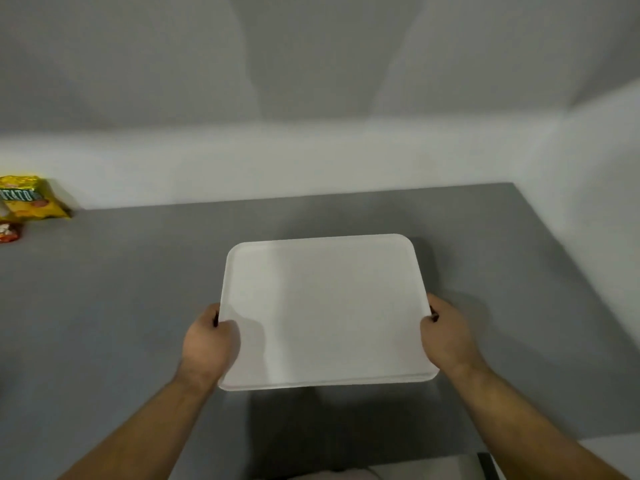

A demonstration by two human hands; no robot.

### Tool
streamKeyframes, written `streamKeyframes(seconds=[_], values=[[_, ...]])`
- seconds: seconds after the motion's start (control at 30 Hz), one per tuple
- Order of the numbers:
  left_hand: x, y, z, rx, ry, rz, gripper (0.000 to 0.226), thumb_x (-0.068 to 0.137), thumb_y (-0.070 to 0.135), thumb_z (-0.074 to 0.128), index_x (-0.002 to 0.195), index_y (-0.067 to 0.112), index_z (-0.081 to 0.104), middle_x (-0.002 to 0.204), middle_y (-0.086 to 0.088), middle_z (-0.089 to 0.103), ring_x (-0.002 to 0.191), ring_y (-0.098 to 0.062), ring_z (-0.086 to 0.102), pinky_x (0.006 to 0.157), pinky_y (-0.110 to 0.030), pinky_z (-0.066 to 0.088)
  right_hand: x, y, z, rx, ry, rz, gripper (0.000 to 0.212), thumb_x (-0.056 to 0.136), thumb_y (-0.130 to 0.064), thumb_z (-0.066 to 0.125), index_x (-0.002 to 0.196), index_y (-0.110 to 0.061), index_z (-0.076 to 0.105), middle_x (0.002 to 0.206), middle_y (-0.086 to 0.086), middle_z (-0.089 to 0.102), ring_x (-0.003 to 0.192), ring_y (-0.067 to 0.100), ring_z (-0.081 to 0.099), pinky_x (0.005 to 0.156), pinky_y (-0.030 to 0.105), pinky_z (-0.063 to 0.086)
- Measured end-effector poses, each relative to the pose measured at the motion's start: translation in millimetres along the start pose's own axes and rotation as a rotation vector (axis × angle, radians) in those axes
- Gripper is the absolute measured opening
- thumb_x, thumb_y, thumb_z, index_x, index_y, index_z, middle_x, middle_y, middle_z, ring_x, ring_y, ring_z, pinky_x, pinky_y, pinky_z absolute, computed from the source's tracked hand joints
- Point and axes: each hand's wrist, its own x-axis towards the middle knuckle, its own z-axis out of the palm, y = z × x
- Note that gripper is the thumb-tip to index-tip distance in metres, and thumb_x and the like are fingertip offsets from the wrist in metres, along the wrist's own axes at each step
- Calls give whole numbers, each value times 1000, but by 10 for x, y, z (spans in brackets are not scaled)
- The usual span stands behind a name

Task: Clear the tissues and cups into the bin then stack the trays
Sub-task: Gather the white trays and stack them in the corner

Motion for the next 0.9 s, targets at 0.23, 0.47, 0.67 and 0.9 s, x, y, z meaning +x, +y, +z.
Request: streamKeyframes(seconds=[0.23,0.47,0.67,0.9], values=[[144,-104,-17,228,-43,89,17,83,3,48,77,6,65,72,-12,66,64,-23,58,55,-28,44,-48,43,133,-133,93,43,46,85,3,47,115,-19,73,100,1,70,82,21,62,74,26,48],[274,-201,-89,380,-86,210,21,84,9,53,77,21,70,81,0,66,72,-18,62,56,-23,43,-1,110,233,-299,90,87,46,88,1,49,124,-18,70,112,11,66,86,27,57,82,29,47],[318,-282,-68,355,-156,242,27,92,16,62,115,22,74,100,8,69,87,-18,65,73,-25,48,34,81,250,-347,130,173,42,85,1,50,115,-19,73,106,10,68,83,29,60,77,30,50],[368,-252,-39,314,-157,133,27,92,21,66,117,19,74,92,9,69,88,-22,68,78,-34,58,44,71,228,-387,96,236,39,86,0,50,112,-17,72,92,6,65,77,28,57,72,29,47]])
